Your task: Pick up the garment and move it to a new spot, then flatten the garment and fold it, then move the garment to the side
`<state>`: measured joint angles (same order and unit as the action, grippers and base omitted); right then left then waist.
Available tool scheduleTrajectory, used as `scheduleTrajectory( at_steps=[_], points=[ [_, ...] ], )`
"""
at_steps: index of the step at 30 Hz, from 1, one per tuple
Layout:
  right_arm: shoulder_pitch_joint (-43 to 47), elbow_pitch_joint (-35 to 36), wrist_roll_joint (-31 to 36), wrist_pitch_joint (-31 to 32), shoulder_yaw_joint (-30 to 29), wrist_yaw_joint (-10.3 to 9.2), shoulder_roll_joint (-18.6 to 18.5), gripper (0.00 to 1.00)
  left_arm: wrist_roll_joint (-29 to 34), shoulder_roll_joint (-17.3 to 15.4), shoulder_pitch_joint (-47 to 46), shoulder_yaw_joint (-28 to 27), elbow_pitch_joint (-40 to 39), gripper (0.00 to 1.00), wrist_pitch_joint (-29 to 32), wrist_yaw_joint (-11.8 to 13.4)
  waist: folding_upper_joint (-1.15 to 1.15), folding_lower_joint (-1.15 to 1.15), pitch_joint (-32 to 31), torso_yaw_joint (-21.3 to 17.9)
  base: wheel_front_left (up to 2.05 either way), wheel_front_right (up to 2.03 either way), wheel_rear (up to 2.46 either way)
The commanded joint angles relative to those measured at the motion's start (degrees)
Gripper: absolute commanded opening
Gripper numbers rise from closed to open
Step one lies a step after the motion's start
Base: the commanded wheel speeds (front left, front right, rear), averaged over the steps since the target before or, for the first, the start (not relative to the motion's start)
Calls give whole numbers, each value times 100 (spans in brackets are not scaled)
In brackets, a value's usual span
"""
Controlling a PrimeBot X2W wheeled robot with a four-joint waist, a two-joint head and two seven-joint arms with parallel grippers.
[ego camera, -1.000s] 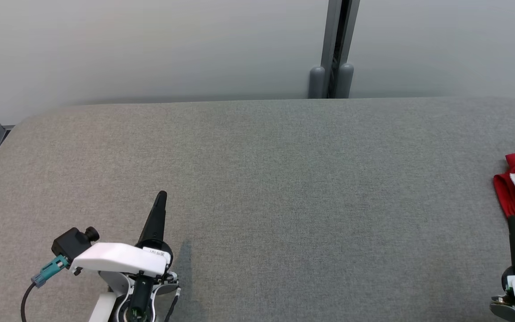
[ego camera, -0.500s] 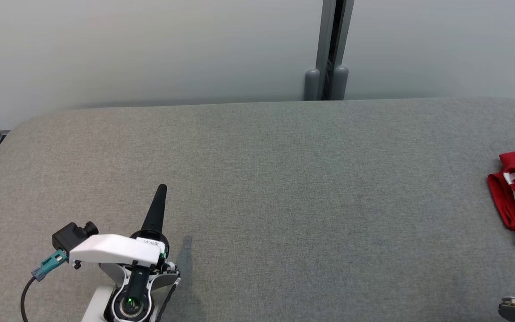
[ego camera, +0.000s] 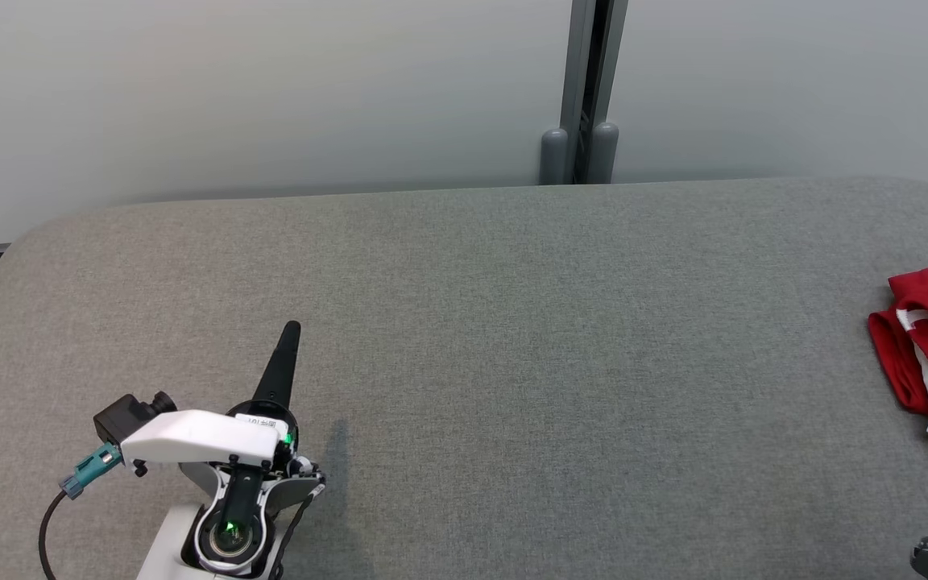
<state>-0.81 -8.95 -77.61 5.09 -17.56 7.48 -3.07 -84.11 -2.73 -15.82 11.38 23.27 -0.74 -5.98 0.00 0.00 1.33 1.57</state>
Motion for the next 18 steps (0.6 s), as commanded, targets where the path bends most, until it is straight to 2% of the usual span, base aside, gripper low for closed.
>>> scheduleTrajectory(
  at_steps=[1, 18],
  points=[
    [27, 44, -146, 55, -36, 2, -16, 0, -112, -20, -162, -24, 22, 0, 22, -30, 0, 0, -4, -7, 0, 0, 0],
    [99, 84, -955, 267, -240, 2, 0, 0, -790, -23, -345, -27, 238, 0, 168, -106, 0, 0, -58, -91, 0, 0, 0]
  ],
)
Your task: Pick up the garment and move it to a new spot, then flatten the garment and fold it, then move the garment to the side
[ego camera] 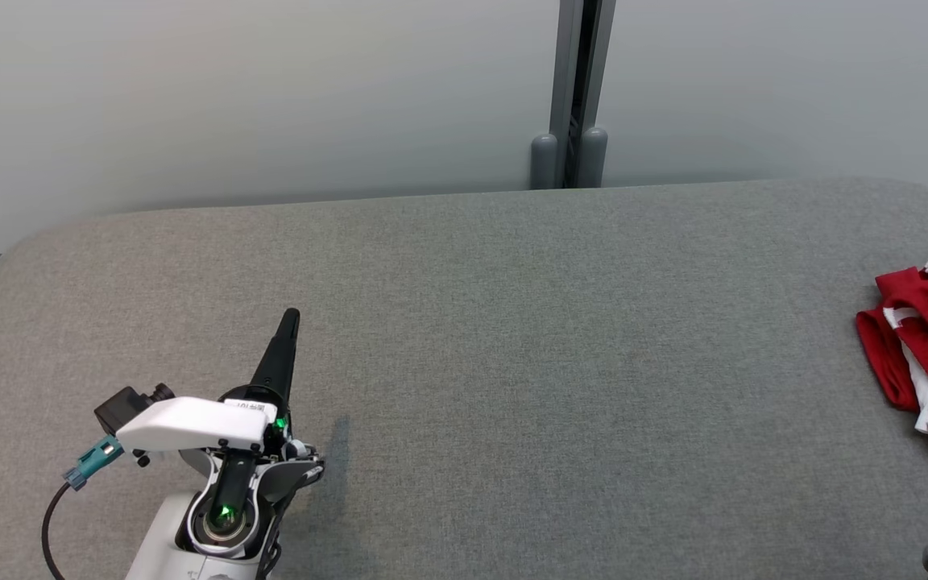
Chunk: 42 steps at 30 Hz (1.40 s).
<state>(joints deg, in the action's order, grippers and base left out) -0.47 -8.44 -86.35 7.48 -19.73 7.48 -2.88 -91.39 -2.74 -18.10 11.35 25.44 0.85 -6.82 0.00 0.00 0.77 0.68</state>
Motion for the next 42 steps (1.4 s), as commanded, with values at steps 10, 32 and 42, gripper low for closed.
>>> scheduleTrajectory(
  at_steps=[10, 32, 42],
  points=[
    [82, 56, -526, 145, -142, 2, -11, 0, -421, -24, -218, -27, 134, 0, 94, -76, 0, 0, -33, -52, 0, 0, 0],
    [94, 64, -681, 195, -172, 2, -10, 0, -569, -25, -248, -23, 179, 0, 124, -82, 0, 0, -49, -76, 0, 0, 0],
    [90, 64, -681, 192, -171, 2, -10, 0, -570, -25, -248, -22, 178, 0, 123, -82, 0, 0, -49, -76, 0, 0, 0]
  ],
)
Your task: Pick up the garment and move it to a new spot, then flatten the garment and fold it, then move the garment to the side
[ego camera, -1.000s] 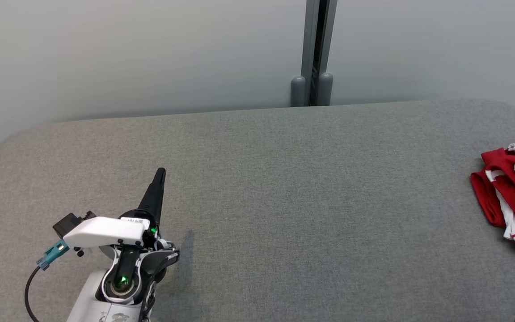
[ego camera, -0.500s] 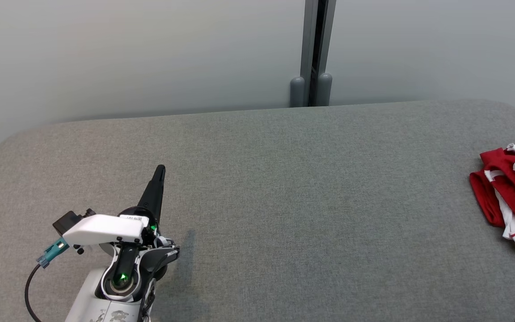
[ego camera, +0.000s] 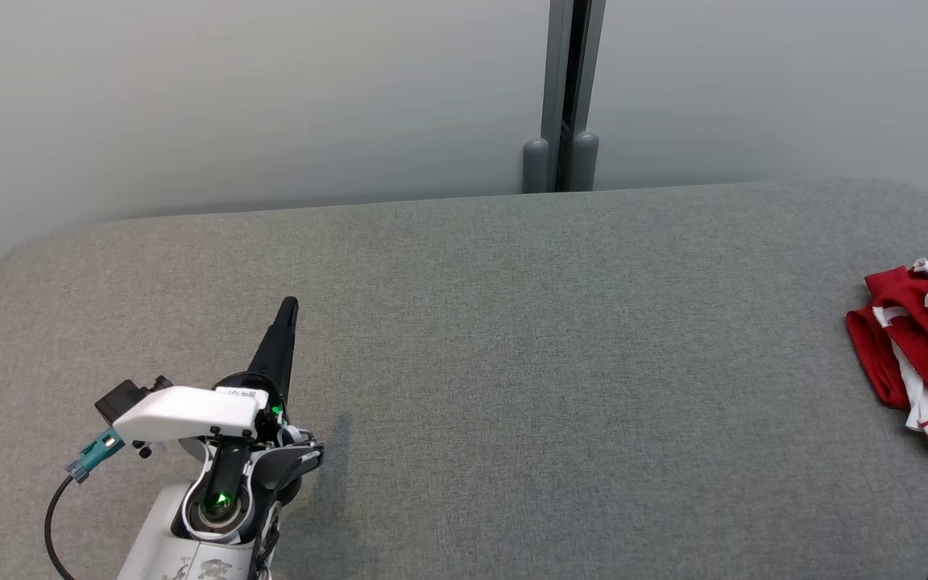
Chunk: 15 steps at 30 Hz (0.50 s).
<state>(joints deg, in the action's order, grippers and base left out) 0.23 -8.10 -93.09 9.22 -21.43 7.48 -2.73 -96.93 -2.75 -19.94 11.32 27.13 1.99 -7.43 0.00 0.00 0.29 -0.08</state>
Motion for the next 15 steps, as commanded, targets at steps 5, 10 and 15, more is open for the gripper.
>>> scheduleTrajectory(
  at_steps=[5, 10, 15],
  points=[
    [20, 29, -6, 17, -2, 2, -25, 0, -16, -23, -64, -19, 9, 0, 9, -21, 0, 0, 0, 0, 0, 0, 0],
    [20, 29, -6, 17, -1, 2, -25, 0, -17, -23, -64, -18, 8, 0, 9, -20, 0, 0, 0, 0, 0, 0, 0],
    [20, 29, -6, 17, -2, 2, -25, 0, -17, -23, -64, -18, 8, 0, 8, -20, 0, 0, 0, 0, 0, 0, 0]
  ],
)
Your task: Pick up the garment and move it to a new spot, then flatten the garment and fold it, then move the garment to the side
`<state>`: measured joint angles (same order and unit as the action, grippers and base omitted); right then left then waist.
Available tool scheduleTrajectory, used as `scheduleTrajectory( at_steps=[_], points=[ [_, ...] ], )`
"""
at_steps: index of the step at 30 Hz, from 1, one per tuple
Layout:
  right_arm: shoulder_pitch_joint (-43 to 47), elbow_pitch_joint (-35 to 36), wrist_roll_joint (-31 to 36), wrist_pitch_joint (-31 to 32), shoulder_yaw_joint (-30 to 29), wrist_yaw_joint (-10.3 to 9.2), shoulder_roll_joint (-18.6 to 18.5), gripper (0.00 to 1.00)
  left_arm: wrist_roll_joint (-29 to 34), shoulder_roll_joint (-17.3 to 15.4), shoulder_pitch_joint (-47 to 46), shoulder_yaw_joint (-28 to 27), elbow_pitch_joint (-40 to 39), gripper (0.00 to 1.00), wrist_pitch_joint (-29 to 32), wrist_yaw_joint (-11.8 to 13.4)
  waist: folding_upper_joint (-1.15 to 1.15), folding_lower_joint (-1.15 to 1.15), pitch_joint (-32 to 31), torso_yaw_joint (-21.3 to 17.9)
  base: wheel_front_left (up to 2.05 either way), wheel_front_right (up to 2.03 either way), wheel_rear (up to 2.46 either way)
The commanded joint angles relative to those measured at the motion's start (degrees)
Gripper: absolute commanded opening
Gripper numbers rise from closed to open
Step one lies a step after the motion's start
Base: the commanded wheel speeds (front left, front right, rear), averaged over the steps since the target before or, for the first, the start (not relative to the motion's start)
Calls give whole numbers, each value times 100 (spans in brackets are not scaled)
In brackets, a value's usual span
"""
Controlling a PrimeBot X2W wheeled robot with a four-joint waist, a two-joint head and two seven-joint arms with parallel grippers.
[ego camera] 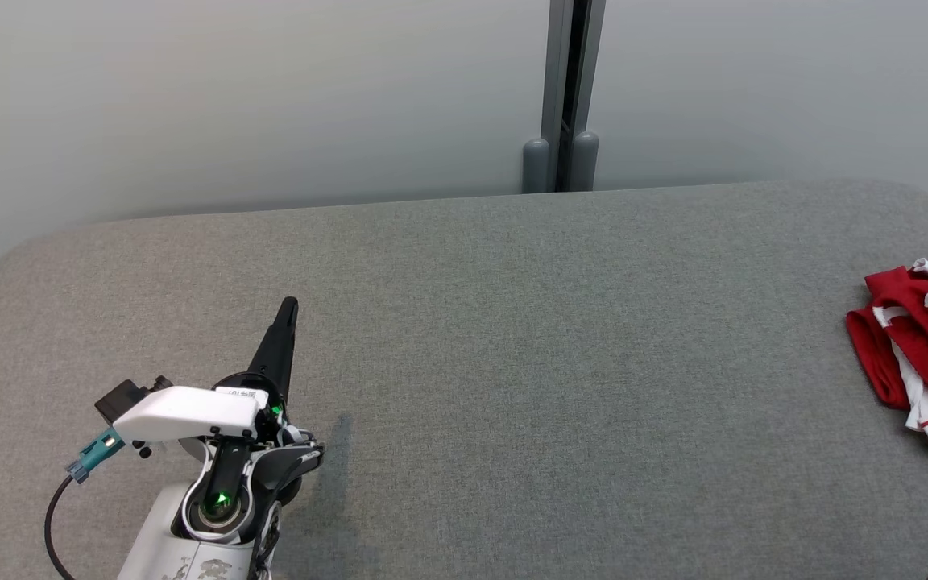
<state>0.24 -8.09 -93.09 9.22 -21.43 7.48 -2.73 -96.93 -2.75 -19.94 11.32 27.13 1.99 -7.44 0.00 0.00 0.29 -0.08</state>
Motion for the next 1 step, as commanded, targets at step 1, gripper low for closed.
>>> scheduleTrajectory(
  at_steps=[1],
  points=[
    [19, 28, -6, 17, -2, 2, -25, 0, -17, -23, -64, -18, 8, 0, 8, -19, 0, 0, 0, 0, 0, 0, 0]
  ],
)
